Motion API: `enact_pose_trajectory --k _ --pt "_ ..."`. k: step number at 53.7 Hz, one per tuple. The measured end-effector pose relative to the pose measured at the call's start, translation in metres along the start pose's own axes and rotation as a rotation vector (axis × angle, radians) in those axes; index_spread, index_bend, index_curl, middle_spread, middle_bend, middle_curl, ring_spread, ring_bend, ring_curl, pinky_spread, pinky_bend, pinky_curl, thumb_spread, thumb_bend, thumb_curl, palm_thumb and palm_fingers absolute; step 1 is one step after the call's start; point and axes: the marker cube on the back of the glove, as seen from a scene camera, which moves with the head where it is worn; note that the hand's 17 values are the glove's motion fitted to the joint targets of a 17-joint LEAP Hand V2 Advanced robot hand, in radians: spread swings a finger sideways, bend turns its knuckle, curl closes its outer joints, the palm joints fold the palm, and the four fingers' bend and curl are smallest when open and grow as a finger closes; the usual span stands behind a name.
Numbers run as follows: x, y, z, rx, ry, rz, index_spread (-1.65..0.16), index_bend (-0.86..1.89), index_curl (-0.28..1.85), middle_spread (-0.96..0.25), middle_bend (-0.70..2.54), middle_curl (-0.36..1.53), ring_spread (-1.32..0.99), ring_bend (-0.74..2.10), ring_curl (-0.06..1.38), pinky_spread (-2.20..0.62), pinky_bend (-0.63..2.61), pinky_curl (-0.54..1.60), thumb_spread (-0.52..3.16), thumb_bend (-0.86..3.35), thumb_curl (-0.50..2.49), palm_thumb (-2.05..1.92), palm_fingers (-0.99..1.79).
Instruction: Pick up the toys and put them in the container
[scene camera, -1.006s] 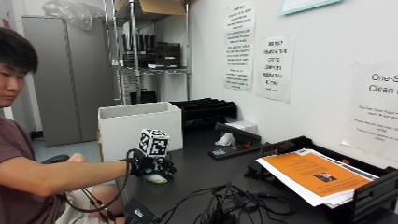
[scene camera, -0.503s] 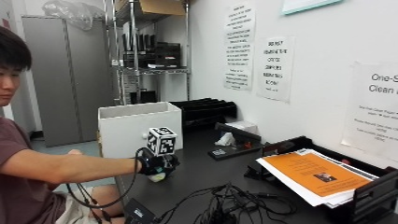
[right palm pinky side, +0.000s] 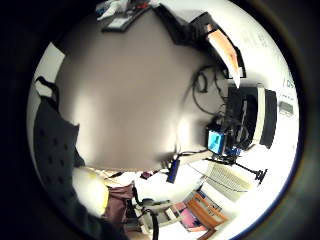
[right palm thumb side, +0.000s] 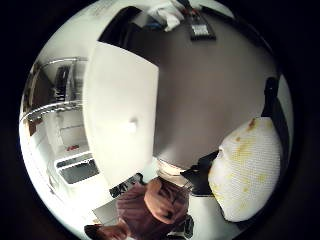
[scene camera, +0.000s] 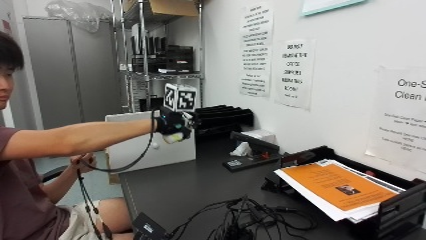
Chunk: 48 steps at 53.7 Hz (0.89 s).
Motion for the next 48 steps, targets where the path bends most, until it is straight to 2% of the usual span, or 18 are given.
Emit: enact_pose_trajectory --k 15,24,31,40,45,48 --pt "-0.071 0.004 -0.139 0.157 0.095 -0.056 -0.34 0.94 0.89 -0.25 1.23 0.81 -0.36 1.49 0.72 -0.45 1.27 0.75 0.54 0.06 0.86 0.56 0.99" --pt "-0.141 0.004 -0.177 0.213 0.100 -0.158 -0.34 0.94 0.95 -0.23 1.25 0.84 -0.35 1.51 0.72 -0.46 1.28 0.79 0.50 0.04 0.91 0.57 0.96" --pt "-0.215 -0.003 -0.183 0.254 0.062 -0.263 -0.34 0.93 0.99 -0.22 1.26 0.85 -0.34 1.53 0.73 -0.46 1.29 0.82 0.49 0.02 0.95 0.57 0.94" --pt "-0.298 -0.018 -0.161 0.258 0.024 -0.378 -0.34 0.92 1.03 -0.22 1.26 0.86 -0.34 1.54 0.72 -0.46 1.28 0.84 0.47 0.00 1.00 0.57 0.92" --pt "-0.328 -0.025 -0.147 0.250 -0.004 -0.424 -0.34 0.91 1.05 -0.22 1.26 0.86 -0.33 1.55 0.72 -0.46 1.29 0.85 0.47 -0.01 1.02 0.57 0.92" --pt "-0.340 -0.025 -0.136 0.275 -0.082 -0.506 -0.34 0.90 1.06 -0.22 1.26 0.87 -0.33 1.55 0.72 -0.46 1.28 0.86 0.47 -0.01 1.03 0.57 0.92"
